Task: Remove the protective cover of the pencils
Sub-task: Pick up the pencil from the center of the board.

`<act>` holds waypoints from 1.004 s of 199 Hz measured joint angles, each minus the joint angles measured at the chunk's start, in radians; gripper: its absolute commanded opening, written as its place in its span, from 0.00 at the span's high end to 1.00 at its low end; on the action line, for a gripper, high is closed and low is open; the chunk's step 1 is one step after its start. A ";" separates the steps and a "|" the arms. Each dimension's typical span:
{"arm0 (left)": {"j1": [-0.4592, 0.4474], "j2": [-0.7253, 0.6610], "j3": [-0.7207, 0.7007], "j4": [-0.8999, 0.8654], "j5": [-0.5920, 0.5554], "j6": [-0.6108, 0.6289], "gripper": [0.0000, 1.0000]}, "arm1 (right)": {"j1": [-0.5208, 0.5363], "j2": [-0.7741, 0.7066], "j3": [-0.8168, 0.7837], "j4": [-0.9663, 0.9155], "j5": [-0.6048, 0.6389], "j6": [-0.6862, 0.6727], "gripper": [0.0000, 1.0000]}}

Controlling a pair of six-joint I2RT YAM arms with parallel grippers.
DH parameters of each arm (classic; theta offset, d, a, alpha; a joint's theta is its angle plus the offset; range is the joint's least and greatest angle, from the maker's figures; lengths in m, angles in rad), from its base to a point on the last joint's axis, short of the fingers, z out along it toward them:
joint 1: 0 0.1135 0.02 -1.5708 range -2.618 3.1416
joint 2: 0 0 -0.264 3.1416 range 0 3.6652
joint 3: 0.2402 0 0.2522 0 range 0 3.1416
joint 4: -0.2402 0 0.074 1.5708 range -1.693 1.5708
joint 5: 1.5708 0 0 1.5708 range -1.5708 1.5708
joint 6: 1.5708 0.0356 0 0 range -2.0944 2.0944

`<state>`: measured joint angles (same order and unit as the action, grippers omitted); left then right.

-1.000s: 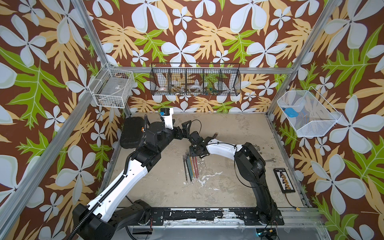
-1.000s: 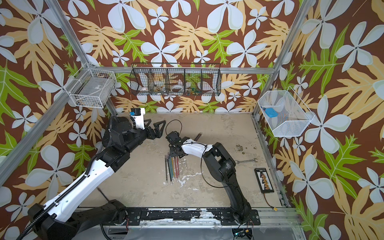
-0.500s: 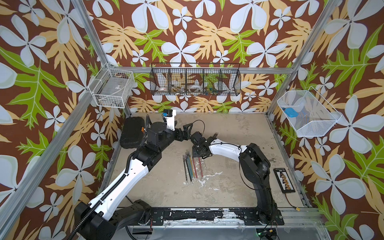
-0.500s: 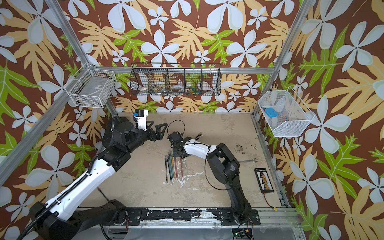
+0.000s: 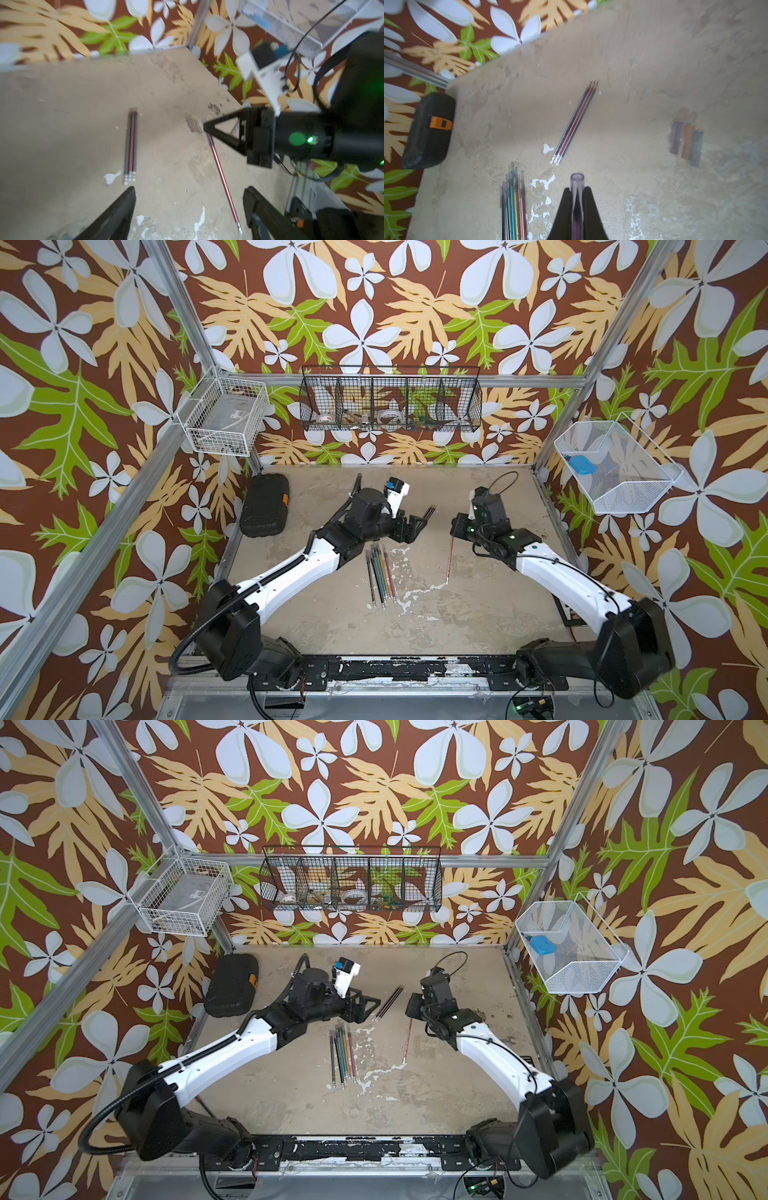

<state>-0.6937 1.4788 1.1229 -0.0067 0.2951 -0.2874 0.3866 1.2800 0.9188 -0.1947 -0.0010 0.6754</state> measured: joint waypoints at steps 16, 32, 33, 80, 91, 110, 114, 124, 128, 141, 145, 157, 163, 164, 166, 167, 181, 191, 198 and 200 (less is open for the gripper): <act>-0.021 0.056 0.015 -0.006 0.063 -0.009 0.17 | -0.021 -0.087 -0.056 0.042 -0.012 0.006 1.00; -0.033 0.097 0.027 -0.008 0.114 -0.023 0.16 | -0.022 -0.143 -0.103 0.087 -0.053 0.037 1.00; -0.034 0.098 0.028 -0.008 0.116 -0.023 0.16 | -0.022 -0.147 -0.108 0.093 -0.056 0.040 1.00; -0.062 0.144 0.039 -0.013 0.185 -0.023 0.21 | -0.024 -0.214 -0.214 0.258 -0.127 0.195 1.00; -0.066 0.154 0.045 -0.017 0.193 -0.023 0.25 | -0.023 -0.216 -0.221 0.289 -0.130 0.224 1.00; -0.067 0.166 0.051 -0.021 0.203 -0.025 0.32 | -0.023 -0.214 -0.213 0.331 -0.133 0.270 1.00; -0.067 0.168 0.053 -0.022 0.204 -0.025 0.34 | -0.021 -0.213 -0.209 0.335 -0.133 0.271 1.00; -0.067 0.175 0.058 -0.026 0.207 -0.025 0.35 | -0.021 -0.209 -0.196 0.349 -0.134 0.294 1.00; -0.067 0.178 0.060 -0.027 0.207 -0.025 0.36 | -0.021 -0.208 -0.191 0.354 -0.135 0.293 1.00; -0.068 0.187 0.067 -0.029 0.211 -0.025 0.40 | -0.021 -0.206 -0.182 0.366 -0.138 0.310 1.00; -0.068 0.190 0.069 -0.031 0.212 -0.025 0.42 | -0.021 -0.204 -0.180 0.370 -0.138 0.317 1.00; -0.068 0.195 0.072 -0.034 0.215 -0.025 0.45 | -0.021 -0.203 -0.180 0.377 -0.138 0.321 1.00; -0.068 0.197 0.074 -0.034 0.217 -0.025 0.48 | -0.019 -0.203 -0.180 0.378 -0.138 0.328 1.00; -0.068 0.197 0.074 -0.034 0.217 -0.025 0.48 | -0.019 -0.202 -0.180 0.378 -0.138 0.329 1.00; -0.068 0.198 0.074 -0.035 0.218 -0.025 0.49 | -0.020 -0.202 -0.180 0.379 -0.138 0.333 1.00; -0.068 0.198 0.075 -0.035 0.218 -0.025 0.50 | -0.020 -0.202 -0.180 0.380 -0.138 0.335 1.00; -0.069 0.199 0.078 -0.040 0.219 -0.025 0.59 | -0.020 -0.197 -0.178 0.385 -0.138 0.342 1.00; -0.069 0.200 0.080 -0.042 0.221 -0.024 0.66 | -0.020 -0.192 -0.174 0.386 -0.138 0.343 1.00; -0.069 0.201 0.081 -0.042 0.221 -0.025 0.67 | -0.019 -0.188 -0.171 0.388 -0.140 0.346 1.00; -0.069 0.202 0.081 -0.043 0.221 -0.025 0.69 | -0.019 -0.187 -0.170 0.388 -0.141 0.346 1.00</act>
<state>-0.7624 1.6810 1.2041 -0.0494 0.5163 -0.3122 0.3672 1.0927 0.7486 0.1936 -0.1417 1.0214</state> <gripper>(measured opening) 0.350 0.078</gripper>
